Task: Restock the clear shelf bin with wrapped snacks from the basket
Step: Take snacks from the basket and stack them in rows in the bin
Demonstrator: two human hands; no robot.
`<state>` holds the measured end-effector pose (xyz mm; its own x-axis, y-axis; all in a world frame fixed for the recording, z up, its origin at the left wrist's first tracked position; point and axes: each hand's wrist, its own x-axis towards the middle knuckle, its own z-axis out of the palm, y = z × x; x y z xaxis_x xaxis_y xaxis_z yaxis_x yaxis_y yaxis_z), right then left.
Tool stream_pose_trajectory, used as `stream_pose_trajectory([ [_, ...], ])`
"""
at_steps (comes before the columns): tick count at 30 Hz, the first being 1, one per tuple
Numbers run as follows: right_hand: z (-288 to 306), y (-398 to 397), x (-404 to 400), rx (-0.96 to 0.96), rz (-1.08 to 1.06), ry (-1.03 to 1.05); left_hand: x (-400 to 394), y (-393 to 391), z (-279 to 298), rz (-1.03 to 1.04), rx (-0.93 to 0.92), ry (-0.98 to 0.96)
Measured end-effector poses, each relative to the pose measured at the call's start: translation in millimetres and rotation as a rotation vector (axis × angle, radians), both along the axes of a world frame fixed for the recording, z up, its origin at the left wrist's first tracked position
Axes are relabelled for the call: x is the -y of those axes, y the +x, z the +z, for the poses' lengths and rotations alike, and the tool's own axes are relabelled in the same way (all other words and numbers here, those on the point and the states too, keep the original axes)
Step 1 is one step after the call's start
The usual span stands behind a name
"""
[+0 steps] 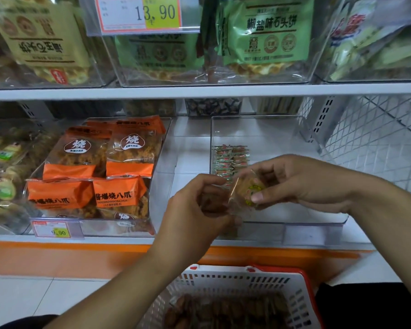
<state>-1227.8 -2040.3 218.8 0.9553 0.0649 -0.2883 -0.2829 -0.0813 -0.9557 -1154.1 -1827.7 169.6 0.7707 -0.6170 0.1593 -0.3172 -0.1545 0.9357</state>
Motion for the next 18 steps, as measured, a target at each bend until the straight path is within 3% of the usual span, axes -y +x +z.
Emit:
stream_pose_trajectory([
  [4, -14, 11, 21, 0.098, -0.251, -0.539, 2, 4, -1, 0.013, -0.129, -0.081],
  [7, -41, 28, 27, 0.005, -0.274, -0.877, 4, 3, 1, 0.048, -0.311, -0.166],
  [11, -78, 52, 28, -0.073, -0.247, -0.942, 4, 4, 2, 0.09, -0.353, -0.175],
  [18, -105, 73, 23, -0.025, -0.322, -0.947, 8, 10, -5, 0.092, -0.522, -0.291],
])
